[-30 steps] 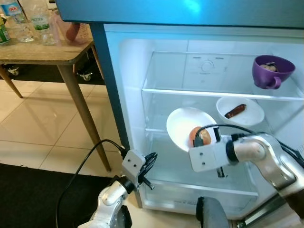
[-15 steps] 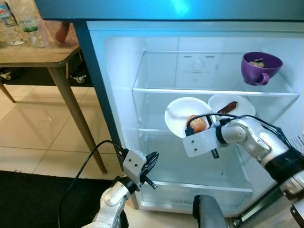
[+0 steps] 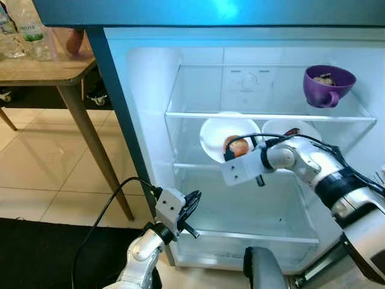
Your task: Restocking fridge
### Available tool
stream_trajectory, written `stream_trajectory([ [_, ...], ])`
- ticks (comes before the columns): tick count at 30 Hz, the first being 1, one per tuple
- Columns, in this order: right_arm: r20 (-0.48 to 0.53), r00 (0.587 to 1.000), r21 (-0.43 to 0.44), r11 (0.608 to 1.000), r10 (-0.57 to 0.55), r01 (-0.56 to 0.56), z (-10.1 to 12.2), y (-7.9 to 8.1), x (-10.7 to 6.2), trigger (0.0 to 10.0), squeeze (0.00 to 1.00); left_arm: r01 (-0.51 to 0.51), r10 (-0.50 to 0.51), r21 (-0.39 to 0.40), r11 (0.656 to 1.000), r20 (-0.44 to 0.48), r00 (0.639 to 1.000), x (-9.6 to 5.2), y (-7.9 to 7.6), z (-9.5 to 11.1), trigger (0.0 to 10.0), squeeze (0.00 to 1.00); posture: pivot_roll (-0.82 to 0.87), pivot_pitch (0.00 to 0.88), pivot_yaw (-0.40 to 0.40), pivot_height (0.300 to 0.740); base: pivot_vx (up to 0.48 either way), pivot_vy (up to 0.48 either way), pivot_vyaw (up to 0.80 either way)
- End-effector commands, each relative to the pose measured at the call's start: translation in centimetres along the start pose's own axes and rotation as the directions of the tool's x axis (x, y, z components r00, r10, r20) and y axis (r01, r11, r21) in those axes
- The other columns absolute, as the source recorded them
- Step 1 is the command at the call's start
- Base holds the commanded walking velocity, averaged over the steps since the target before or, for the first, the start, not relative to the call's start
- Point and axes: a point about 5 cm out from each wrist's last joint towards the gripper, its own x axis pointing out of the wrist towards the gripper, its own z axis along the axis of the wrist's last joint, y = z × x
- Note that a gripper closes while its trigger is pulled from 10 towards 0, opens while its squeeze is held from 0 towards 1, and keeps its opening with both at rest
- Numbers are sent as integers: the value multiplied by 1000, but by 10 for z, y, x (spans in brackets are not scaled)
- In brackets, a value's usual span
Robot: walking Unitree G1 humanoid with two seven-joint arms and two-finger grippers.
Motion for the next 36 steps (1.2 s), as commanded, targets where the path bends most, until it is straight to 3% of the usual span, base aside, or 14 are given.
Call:
stream_trajectory([
  [1, -10, 1000, -30, 999, -16, 15, 1, -4, 1, 10000, 0, 3, -3, -6, 1000, -10, 1000, -1, -2, -1, 10000, 0, -79, 64, -10, 443, 0, 0, 0],
  [16, -46, 990, -52, 990, -131, 128, 3, -19, 10, 10000, 0, 0, 0, -4, 1000, -12, 1000, -2, -3, -1, 10000, 0, -69, 53, -7, 443, 0, 0, 0],
  [25, 1, 998, -23, 998, -57, 57, 7, -8, 15, 10000, 0, 1, -1, -6, 1000, -10, 1000, -2, -3, 0, 10000, 0, -73, 60, -5, 443, 0, 0, 0],
  [36, -14, 1000, 18, 1000, -20, 20, 6, -12, 14, 10000, 0, 3, -3, -8, 1000, -10, 1000, -4, -3, 1, 10000, 0, -67, 78, -5, 443, 0, 0, 0],
])
